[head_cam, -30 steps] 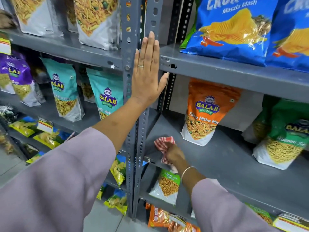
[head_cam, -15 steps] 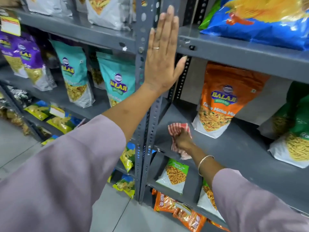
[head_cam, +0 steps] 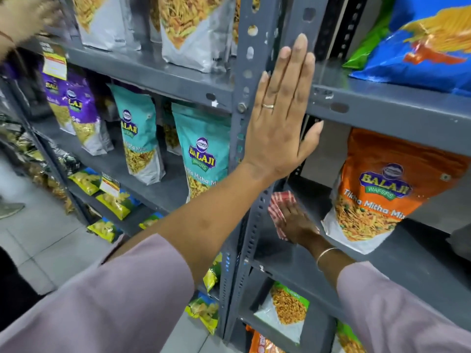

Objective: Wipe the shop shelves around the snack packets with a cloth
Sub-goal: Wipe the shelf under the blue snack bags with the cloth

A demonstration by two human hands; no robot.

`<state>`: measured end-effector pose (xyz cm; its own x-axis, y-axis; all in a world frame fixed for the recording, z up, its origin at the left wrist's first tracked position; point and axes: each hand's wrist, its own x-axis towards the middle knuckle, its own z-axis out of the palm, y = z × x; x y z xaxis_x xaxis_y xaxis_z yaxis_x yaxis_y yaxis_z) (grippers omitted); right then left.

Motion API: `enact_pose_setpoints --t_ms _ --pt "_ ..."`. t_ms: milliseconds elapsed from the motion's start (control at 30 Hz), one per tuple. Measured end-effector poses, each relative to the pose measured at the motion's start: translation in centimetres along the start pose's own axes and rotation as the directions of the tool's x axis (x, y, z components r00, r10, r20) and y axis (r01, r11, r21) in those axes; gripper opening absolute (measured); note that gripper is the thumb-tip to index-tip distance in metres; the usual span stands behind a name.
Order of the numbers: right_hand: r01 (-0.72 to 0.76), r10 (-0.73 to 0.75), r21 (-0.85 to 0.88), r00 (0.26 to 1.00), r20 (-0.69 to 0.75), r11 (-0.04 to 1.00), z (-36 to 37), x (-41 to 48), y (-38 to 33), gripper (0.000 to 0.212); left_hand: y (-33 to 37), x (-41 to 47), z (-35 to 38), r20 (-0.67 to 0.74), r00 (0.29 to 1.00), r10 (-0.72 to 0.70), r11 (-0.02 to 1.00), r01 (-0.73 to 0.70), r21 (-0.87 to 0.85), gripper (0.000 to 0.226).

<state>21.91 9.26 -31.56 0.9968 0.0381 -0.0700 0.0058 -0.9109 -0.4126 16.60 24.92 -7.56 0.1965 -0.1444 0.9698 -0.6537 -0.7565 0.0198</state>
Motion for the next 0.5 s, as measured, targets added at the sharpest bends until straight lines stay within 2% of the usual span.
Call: enact_pose_setpoints --t_ms 33,67,167,200,300,367,400,433,467,500 --pt "0.060 -0.058 -0.066 0.998 0.031 0.996 -0.4 1.1 0.8 0.064 -0.1 0.0 0.1 0.000 1.000 0.004 1.000 -0.004 0.008 0.068" --pt "0.045 -0.040 -0.115 0.998 0.052 0.992 -1.1 2.1 1.4 0.066 -0.1 0.0 0.1 -0.002 1.000 0.006 1.000 -0.006 0.016 0.068" --pt "-0.319 0.320 -0.050 0.948 0.000 0.946 -2.3 3.7 0.8 0.070 -0.2 0.0 0.2 -0.006 1.000 0.013 0.999 -0.013 0.037 0.068" --pt "-0.314 0.315 -0.044 0.949 -0.004 0.948 -2.2 4.1 0.3 0.070 -0.1 0.0 0.1 -0.004 1.000 0.013 0.999 -0.013 0.038 0.068" --pt "-0.131 0.132 -0.020 0.990 0.058 0.991 -0.2 8.5 3.7 0.073 0.0 0.1 0.0 -0.002 1.000 0.004 1.000 -0.004 0.026 0.068" --pt "-0.224 0.232 -0.090 0.967 0.104 0.971 0.2 9.8 5.1 0.088 0.0 0.1 0.0 -0.006 1.000 0.002 0.999 -0.001 0.038 0.068" --pt "-0.248 0.263 -0.163 0.961 0.081 0.955 -0.5 9.2 4.2 0.086 0.0 0.0 0.1 -0.004 1.000 0.001 0.999 -0.001 0.041 0.068" --pt "-0.322 0.326 -0.080 0.944 0.046 0.943 -0.8 8.5 3.0 0.086 0.0 0.0 0.2 -0.002 1.000 0.001 0.999 -0.001 0.041 0.069" --pt "-0.345 0.345 -0.064 0.939 -0.020 0.936 -0.7 8.2 2.2 0.088 0.0 0.0 0.2 0.000 1.000 0.001 0.999 -0.001 0.042 0.069" --pt "-0.339 0.339 -0.035 0.941 -0.012 0.940 -0.7 7.9 1.4 0.087 -0.1 -0.1 0.3 0.000 1.000 0.000 0.999 0.000 0.044 0.069"
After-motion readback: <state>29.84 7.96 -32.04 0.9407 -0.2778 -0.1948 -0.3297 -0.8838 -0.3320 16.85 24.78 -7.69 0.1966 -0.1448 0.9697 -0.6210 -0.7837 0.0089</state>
